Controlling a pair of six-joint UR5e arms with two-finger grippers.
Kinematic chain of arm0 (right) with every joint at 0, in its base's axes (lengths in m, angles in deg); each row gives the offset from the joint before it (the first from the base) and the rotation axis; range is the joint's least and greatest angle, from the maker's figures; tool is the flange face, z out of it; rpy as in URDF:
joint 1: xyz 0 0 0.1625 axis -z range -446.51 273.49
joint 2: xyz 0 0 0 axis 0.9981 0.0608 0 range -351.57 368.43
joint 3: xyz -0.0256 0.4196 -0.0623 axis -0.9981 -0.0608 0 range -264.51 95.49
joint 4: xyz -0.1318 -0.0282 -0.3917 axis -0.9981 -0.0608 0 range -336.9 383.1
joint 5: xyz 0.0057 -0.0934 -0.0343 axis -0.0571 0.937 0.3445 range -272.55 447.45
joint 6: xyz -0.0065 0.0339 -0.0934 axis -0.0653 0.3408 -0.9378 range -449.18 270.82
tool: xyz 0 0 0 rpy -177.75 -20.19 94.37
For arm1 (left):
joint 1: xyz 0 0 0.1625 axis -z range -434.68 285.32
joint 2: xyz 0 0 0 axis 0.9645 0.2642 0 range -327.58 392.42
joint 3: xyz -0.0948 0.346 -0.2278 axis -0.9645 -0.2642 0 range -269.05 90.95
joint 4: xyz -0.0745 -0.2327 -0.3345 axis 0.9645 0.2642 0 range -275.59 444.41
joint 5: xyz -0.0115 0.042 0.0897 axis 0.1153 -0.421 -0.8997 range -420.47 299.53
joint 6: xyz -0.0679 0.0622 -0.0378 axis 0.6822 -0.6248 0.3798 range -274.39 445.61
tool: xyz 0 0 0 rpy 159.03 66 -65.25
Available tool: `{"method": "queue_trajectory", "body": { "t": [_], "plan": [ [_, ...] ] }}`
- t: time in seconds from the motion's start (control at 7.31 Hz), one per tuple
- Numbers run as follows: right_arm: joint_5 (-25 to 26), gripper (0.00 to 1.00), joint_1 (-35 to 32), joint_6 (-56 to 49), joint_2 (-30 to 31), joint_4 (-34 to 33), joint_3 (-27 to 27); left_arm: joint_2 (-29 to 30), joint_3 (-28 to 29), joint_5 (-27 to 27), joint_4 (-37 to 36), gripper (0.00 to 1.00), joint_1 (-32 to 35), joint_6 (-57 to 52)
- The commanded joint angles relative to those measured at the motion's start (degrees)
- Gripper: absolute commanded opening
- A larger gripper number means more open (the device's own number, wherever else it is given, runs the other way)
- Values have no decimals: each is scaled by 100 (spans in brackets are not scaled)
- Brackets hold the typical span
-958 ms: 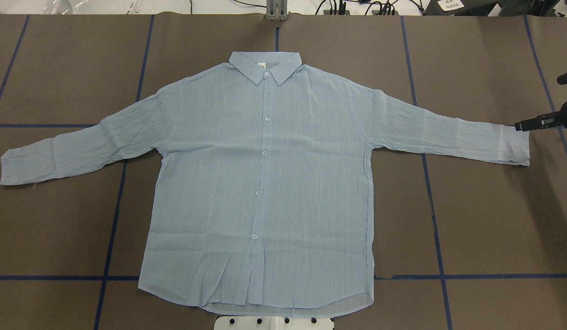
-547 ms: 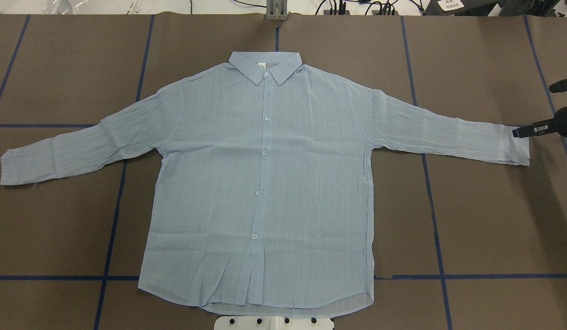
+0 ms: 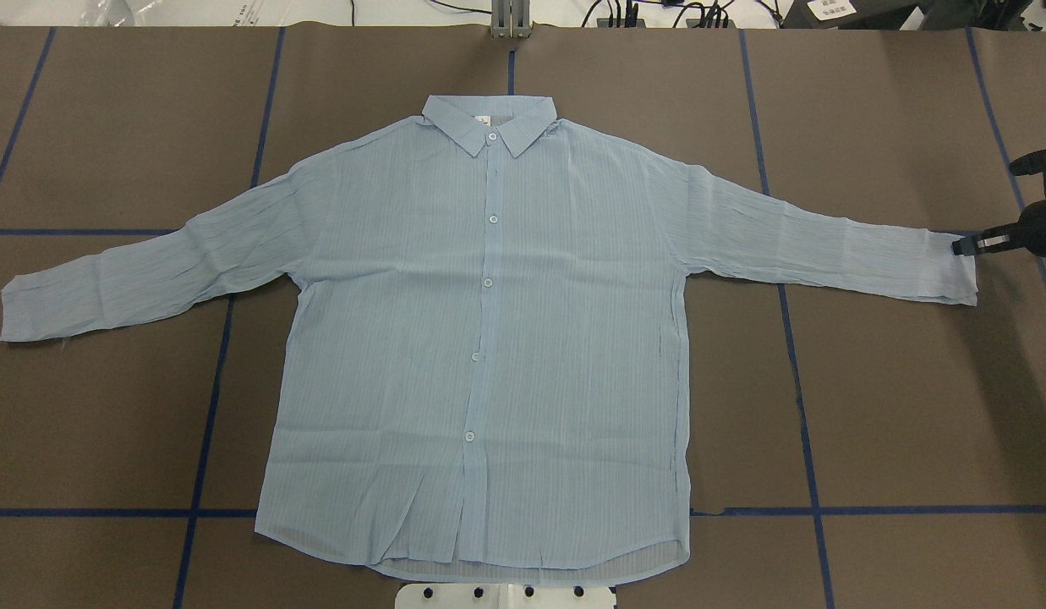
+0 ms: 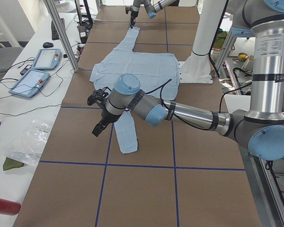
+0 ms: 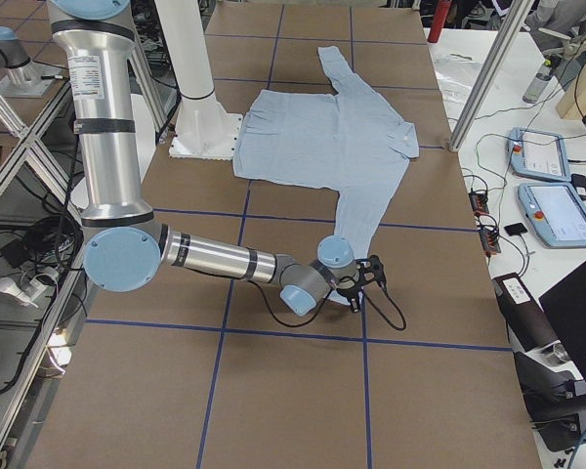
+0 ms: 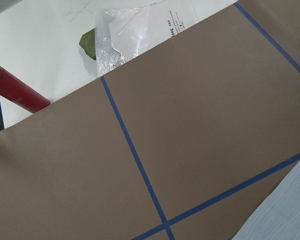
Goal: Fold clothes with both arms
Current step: 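Grasp the sleeve cuff nearest the right gripper with the right gripper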
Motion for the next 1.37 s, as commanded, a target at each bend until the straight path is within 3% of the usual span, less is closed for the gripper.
{"method": "queue_trajectory", "body": {
  "t": [0.0,0.41,0.68,0.96,1.23],
  "plan": [
    [5,0,-7,0,4,0,2,0,0,0,0,100,1,0],
    [-21,0,-94,18,47,184,264,0,0,0,0,100,1,0],
    [-12,0,-121,664,-5,-51,869,0,0,0,0,100,-8,0],
    [267,0,-103,1210,4,-1258,2148,0,0,0,0,100,1,9],
    [1072,0,473,1938,-214,-2892,3512,0,-9,0,0,100,1,9]
  ]
}}
